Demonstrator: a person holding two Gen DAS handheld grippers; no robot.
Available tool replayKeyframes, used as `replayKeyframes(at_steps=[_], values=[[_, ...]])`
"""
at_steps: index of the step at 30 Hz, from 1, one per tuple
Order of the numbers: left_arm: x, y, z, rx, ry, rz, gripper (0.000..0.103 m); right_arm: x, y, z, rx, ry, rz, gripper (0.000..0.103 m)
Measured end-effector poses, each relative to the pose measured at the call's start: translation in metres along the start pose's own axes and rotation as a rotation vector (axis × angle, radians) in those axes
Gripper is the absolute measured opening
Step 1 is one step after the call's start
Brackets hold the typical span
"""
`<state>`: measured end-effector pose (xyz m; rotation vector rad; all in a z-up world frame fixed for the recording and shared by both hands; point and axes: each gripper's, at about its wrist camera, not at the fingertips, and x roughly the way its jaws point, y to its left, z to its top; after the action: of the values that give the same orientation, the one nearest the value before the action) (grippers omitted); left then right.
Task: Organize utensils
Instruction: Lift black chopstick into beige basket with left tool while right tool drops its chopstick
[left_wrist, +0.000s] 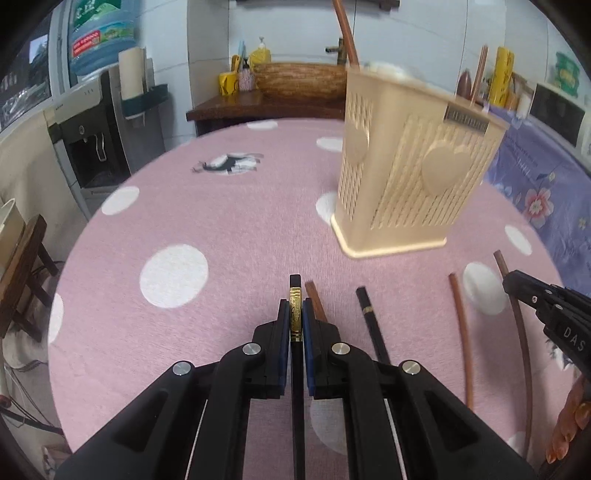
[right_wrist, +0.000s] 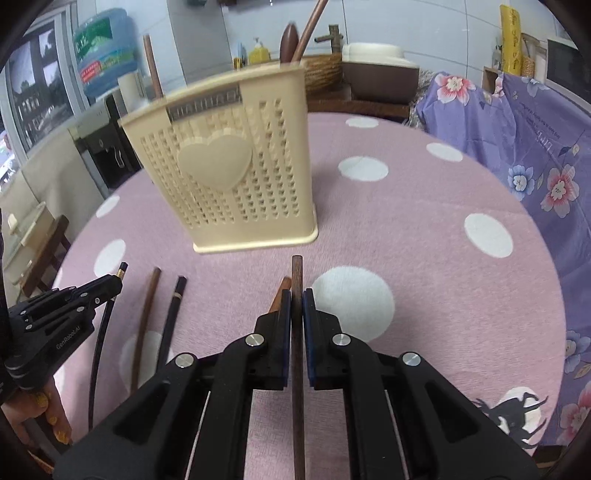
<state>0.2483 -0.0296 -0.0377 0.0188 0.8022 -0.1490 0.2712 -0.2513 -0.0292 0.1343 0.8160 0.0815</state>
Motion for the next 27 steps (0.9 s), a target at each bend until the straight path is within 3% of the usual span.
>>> replayKeyframes(at_steps=[11, 16, 27], values=[[-0.088, 0.013, 0.04, -0.006, -0.217, -0.042, 0.008, -0.104, -0.017, 0.038, 0.012, -0.213, 0.109, 0.007], [-0.103, 0.018, 0.053, -0.009, -0.253, -0.049, 0.008, -0.13, -0.02, 0.052, 0.01, -0.25, 0.123, 0.007], [-0.112, 0.024, 0.06, -0.026, -0.275, -0.051, 0.008, -0.135, -0.019, 0.061, -0.007, -0.255, 0.117, 0.007]])
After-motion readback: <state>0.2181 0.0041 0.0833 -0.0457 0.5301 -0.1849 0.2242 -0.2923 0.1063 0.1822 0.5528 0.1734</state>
